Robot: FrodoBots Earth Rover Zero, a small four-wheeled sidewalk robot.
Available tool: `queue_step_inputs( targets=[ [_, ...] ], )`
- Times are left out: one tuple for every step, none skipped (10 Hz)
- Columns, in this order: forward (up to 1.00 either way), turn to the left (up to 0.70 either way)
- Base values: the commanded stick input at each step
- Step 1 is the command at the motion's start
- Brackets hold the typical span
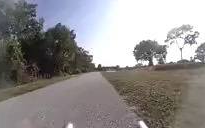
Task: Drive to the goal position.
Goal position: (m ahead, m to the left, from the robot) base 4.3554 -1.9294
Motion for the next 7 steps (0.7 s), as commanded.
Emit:
queue_step_inputs(
  targets=[
    [1.00, 0.00],
    [1.00, 0.00],
    [1.00, 0.00],
    [1.00, 0.00],
    [1.00, 0.00],
    [1.00, 0.00],
    [1.00, 0.00]
  ],
)
